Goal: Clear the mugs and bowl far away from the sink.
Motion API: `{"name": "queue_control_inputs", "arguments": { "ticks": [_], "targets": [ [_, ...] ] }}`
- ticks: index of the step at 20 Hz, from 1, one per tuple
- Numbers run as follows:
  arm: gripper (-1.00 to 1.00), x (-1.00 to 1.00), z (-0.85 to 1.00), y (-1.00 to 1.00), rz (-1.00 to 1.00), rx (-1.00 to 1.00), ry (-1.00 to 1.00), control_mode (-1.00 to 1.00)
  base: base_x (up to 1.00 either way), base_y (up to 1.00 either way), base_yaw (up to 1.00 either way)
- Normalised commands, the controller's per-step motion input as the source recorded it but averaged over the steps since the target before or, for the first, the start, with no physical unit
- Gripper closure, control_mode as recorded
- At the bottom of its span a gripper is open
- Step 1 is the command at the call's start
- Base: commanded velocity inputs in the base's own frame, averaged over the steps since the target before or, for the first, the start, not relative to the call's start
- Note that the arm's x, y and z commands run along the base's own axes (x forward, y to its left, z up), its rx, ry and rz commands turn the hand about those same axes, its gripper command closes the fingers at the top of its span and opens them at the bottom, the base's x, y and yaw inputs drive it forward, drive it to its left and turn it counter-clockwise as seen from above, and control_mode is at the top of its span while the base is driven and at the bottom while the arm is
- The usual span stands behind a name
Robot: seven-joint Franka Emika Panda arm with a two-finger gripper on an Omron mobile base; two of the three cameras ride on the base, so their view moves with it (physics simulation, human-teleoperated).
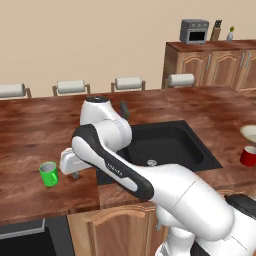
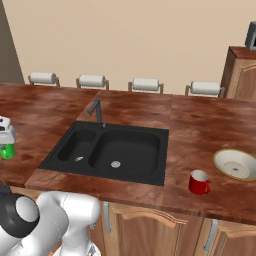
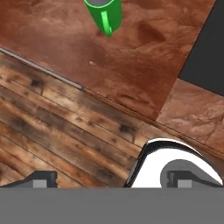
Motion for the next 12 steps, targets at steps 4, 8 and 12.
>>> {"name": "queue_control_inputs", "arguments": {
  "ticks": [4, 8, 12],
  "targets": [
    [-1.0, 0.39, -0.21, 0.3, 0.0, 0.0, 0.08, -1.0, 0.0, 0.0, 0.0],
    [-1.0, 0.27, -0.3, 0.47, 0.0, -0.02, 0.0, -1.0, 0.0, 0.0, 0.0],
    [-1.0, 0.16, -0.29, 0.32, 0.0, -0.06, 0.0, -1.0, 0.0, 0.0, 0.0]
  ]
}}
